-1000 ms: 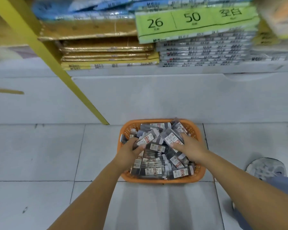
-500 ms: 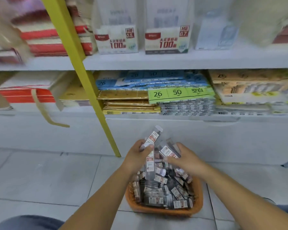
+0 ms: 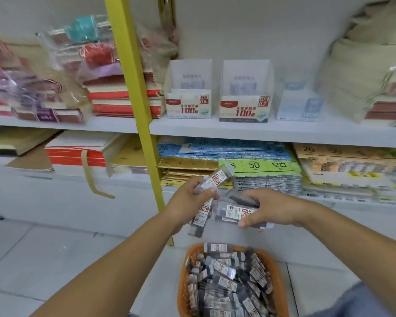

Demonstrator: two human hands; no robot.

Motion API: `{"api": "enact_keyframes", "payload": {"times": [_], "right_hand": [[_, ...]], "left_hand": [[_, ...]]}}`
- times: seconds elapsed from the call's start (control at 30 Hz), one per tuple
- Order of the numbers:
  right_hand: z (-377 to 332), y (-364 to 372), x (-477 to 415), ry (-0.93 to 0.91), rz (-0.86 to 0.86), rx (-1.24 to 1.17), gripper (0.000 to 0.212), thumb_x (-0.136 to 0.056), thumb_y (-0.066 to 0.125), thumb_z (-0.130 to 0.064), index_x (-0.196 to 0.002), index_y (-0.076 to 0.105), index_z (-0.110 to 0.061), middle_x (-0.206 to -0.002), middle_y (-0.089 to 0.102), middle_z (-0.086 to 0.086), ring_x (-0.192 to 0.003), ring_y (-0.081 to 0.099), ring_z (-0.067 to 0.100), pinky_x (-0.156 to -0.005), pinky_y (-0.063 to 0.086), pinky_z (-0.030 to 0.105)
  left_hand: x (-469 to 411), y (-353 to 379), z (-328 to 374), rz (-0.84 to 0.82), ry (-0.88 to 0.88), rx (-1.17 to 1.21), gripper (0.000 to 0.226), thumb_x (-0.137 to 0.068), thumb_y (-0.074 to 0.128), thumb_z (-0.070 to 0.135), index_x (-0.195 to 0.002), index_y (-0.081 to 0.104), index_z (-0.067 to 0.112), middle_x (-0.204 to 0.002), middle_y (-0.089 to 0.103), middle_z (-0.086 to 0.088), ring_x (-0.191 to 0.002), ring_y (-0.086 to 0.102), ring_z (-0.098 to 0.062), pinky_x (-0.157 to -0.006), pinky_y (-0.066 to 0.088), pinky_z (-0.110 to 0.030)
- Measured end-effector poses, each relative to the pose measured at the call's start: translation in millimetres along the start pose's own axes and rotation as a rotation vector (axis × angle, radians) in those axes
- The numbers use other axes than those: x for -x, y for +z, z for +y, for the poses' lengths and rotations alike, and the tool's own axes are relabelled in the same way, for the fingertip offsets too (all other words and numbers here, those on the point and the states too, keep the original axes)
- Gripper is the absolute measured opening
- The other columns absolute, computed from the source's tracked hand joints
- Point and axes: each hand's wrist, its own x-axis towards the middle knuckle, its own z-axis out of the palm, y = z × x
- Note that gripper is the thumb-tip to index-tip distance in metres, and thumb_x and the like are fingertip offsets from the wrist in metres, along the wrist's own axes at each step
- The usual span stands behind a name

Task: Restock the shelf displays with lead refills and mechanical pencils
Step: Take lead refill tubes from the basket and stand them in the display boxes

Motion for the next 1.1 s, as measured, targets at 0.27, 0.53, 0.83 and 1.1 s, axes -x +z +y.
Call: {"api": "enact_keyframes", "payload": {"times": [0.27, 0.53, 0.83, 1.1], "right_hand": [[-11, -12, -20, -0.085, -0.021, -0.019, 0.032, -0.072, 0.086, -0.02, -0.095, 0.064, -0.02, -0.077, 0.07, -0.005, -0.064, 0.065, 0.009, -0.06, 0.052, 0.027], [-9, -15, -32, -0.097, -0.026, -0.005, 0.025, -0.071, 0.086, -0.026, -0.086, 0.066, -0.029, -0.077, 0.071, -0.008, -0.067, 0.066, 0.011, -0.06, 0.052, 0.022], [-6, -5, -45, -0.141, 0.072, 0.198, 0.025, -0.077, 0.078, -0.045, -0.085, 0.055, -0.039, -0.075, 0.064, -0.011, -0.063, 0.059, 0.001, -0.055, 0.046, 0.02], [-8, -3, -33, -0.146, 0.308, 0.685, 0.049, -0.09, 0.028, -0.071, -0.126, 0.038, -0.04, -0.107, 0.052, -0.018, -0.089, 0.051, 0.006, -0.069, 0.038, 0.03]], "left_hand": [[-12, -15, 4, -0.058, -0.003, -0.087, 0.01, -0.098, 0.061, 0.039, -0.107, 0.06, 0.037, -0.095, 0.076, 0.007, -0.081, 0.076, -0.018, -0.063, 0.062, -0.035], [-14, -16, 11, -0.185, 0.009, -0.005, 0.025, -0.099, 0.055, 0.043, -0.123, 0.059, 0.037, -0.115, 0.072, 0.0, -0.102, 0.072, -0.022, -0.089, 0.059, -0.051], [-30, -10, -5, -0.205, -0.003, 0.089, 0.04, -0.087, 0.077, 0.022, -0.119, 0.058, 0.036, -0.099, 0.076, 0.014, -0.086, 0.073, -0.004, -0.064, 0.055, -0.016], [-29, -36, -9, -0.037, -0.038, 0.167, 0.034, -0.086, 0.077, 0.028, -0.112, 0.059, 0.039, -0.096, 0.077, 0.016, -0.085, 0.074, -0.005, -0.062, 0.056, -0.016]]}}
